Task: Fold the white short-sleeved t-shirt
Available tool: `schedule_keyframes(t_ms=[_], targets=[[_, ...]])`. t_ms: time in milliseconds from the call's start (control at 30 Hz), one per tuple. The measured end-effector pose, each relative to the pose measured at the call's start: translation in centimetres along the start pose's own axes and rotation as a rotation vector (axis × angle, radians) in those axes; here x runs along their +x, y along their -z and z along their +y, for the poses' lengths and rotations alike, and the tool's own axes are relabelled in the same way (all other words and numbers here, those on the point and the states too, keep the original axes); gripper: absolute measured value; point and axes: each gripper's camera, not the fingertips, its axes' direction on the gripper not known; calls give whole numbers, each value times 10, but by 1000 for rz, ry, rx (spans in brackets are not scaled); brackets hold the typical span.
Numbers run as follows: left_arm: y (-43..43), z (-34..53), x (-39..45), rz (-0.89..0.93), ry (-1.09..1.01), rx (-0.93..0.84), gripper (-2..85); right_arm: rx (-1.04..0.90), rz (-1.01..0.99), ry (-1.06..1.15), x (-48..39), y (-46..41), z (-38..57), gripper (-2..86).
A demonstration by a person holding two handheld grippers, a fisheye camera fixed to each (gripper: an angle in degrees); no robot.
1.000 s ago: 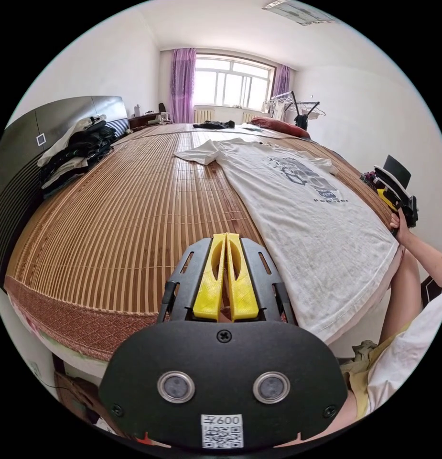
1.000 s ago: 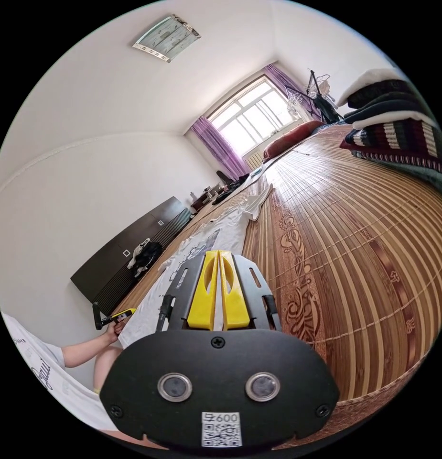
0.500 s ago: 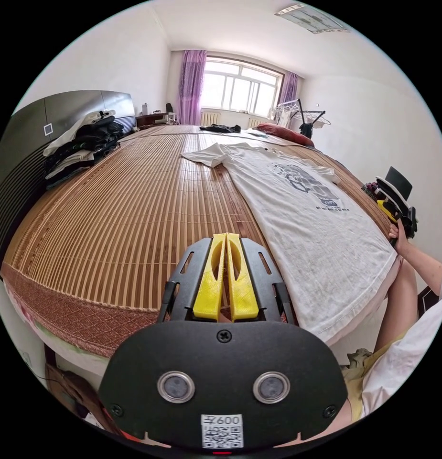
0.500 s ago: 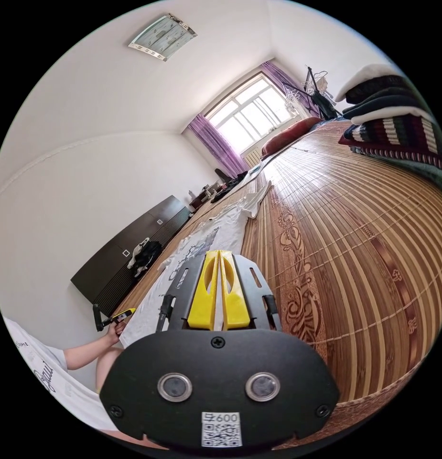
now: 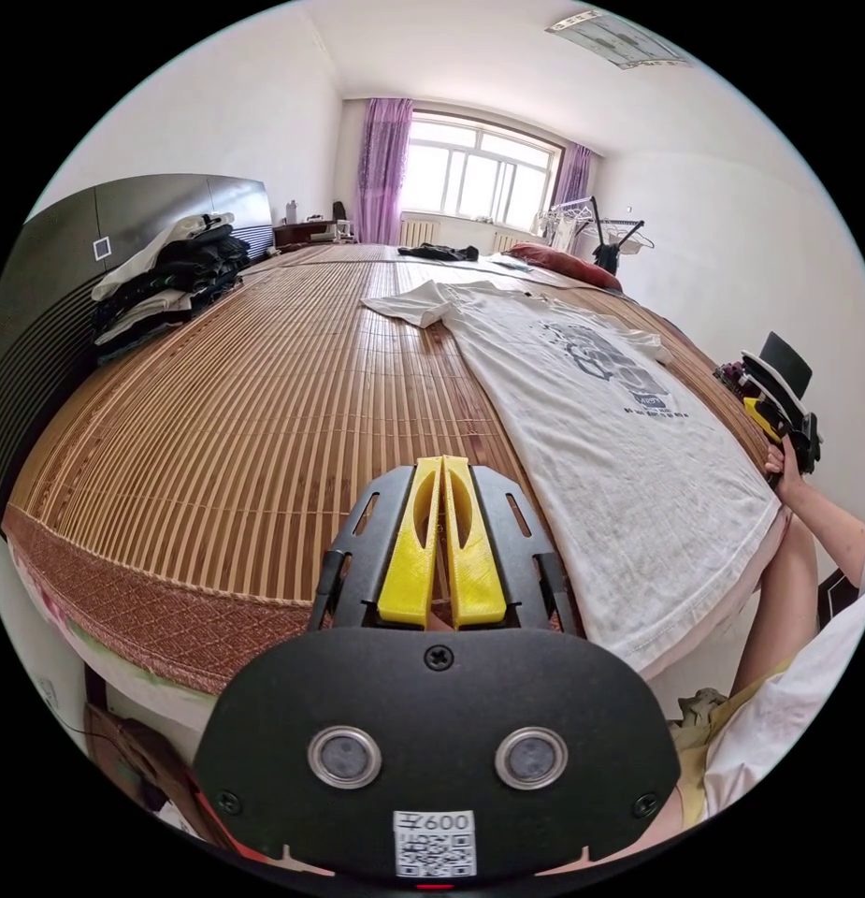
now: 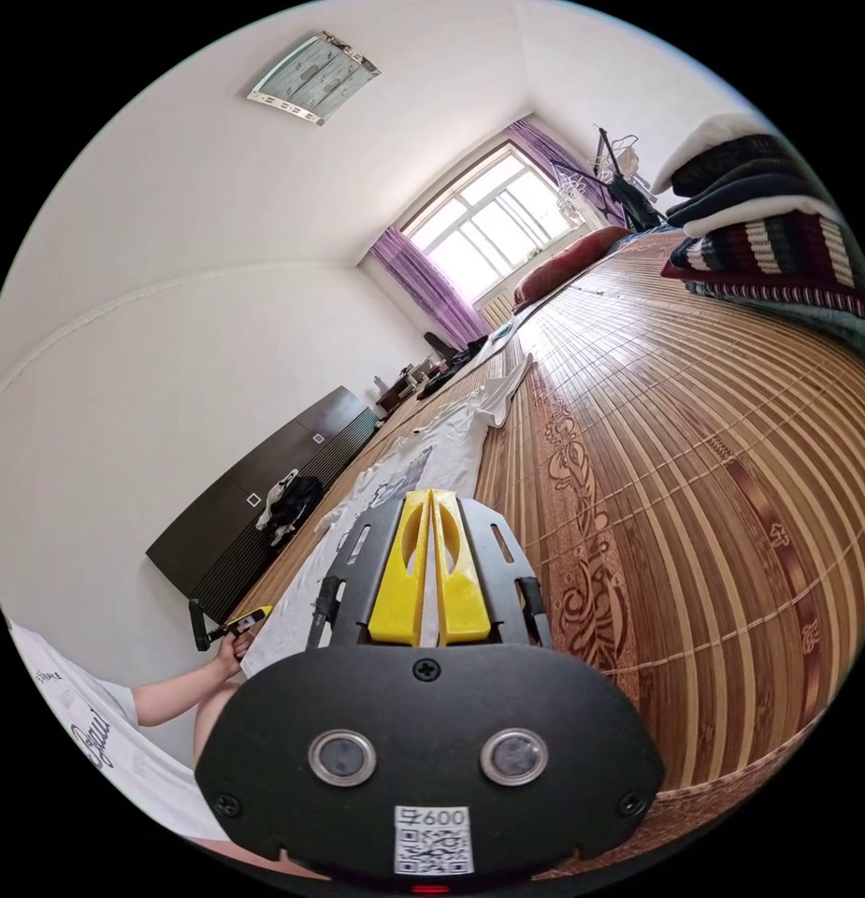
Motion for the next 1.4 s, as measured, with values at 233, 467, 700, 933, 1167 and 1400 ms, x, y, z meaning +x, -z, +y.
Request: schedule_keyframes(t_ms=[233, 467, 700, 933, 1167, 1400], targets=[[3, 4, 0, -2, 15, 3, 6, -4, 5, -8, 0, -4, 1, -9], [6, 8, 3, -28, 34, 2, 6, -5, 7, -16, 0, -7, 2, -9], [8, 13, 9, -46, 34, 1, 6, -7, 8, -21, -1, -9, 4, -9], [11, 19, 16, -58, 33, -1, 6, -5, 10, -24, -2, -9, 6, -9], [13, 25, 22, -71, 32, -6, 7, -4, 12, -27, -4, -7, 9, -9], [16, 32, 29, -77, 29, -7, 7, -3, 12, -29, -5, -4, 12, -9]])
